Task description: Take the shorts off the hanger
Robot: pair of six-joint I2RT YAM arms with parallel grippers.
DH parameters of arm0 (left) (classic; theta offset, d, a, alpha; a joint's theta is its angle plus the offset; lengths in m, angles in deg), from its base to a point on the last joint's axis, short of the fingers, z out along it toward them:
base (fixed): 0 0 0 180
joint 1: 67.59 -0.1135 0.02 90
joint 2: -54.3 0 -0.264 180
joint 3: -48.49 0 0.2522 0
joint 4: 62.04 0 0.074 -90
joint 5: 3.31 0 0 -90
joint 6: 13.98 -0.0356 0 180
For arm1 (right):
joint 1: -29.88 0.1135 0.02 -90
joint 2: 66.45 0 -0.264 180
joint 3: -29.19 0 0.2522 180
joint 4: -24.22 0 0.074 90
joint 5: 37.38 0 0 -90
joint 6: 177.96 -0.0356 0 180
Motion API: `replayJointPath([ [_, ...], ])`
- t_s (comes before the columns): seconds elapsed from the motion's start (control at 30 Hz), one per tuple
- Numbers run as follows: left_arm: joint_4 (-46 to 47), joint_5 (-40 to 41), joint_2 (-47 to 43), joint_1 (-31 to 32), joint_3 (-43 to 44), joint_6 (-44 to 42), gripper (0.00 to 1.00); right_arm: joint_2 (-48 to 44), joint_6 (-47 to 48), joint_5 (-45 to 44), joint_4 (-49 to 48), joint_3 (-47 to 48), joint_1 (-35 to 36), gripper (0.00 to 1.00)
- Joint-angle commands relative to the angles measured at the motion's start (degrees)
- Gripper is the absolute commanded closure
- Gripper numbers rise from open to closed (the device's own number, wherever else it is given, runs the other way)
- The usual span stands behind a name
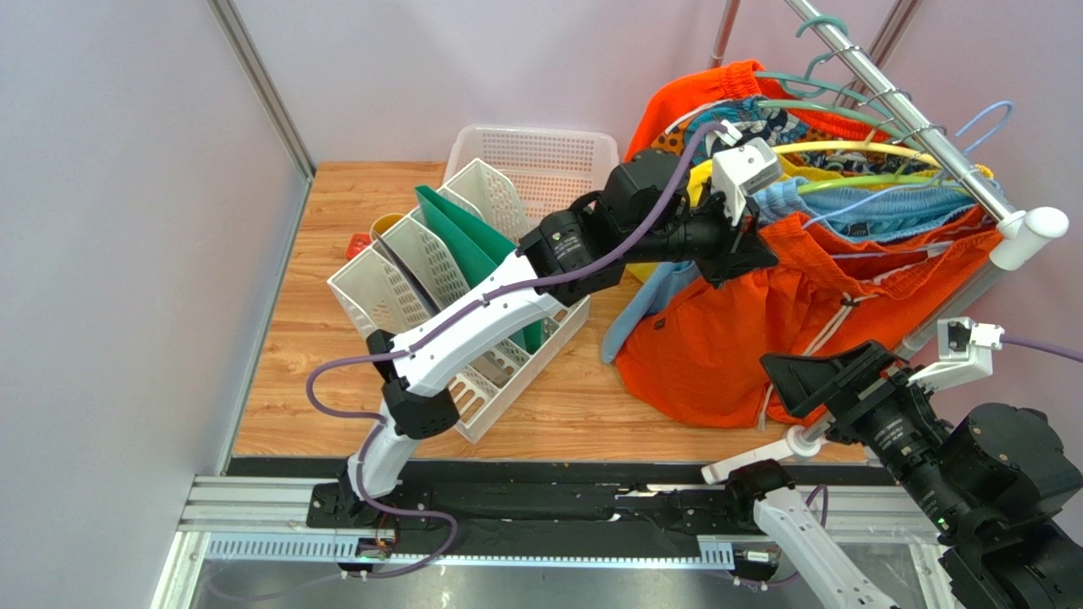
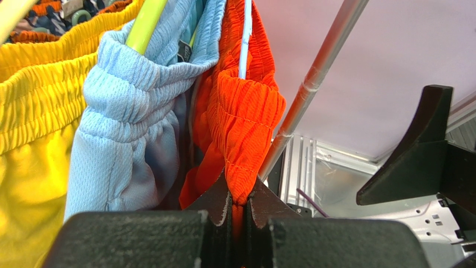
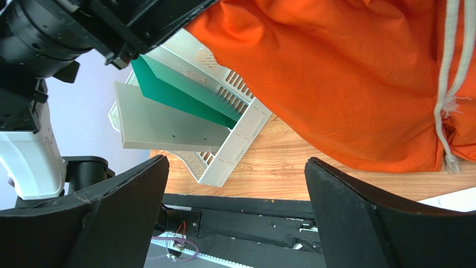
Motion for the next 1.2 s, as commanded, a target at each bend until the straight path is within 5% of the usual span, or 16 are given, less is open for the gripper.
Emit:
replayJointPath([
  [0.0, 3.37, 2.36, 1.09, 1.04, 4.16, 0.90, 1.00, 1.41, 0.62, -0.18, 17.08, 1.40, 0.36, 0.00],
  [0.73, -0.66, 5.80, 5.84, 3.41, 5.84, -1.39, 1.00, 0.00, -3.07, -0.44, 16.73, -0.70, 0.36, 0.01],
  [1.17, -5.15, 2.72, -6.55, 3.32, -6.45, -3.32, 1.00, -0.88, -0.27, 1.48, 13.84, -2.72, 0.45, 0.01],
])
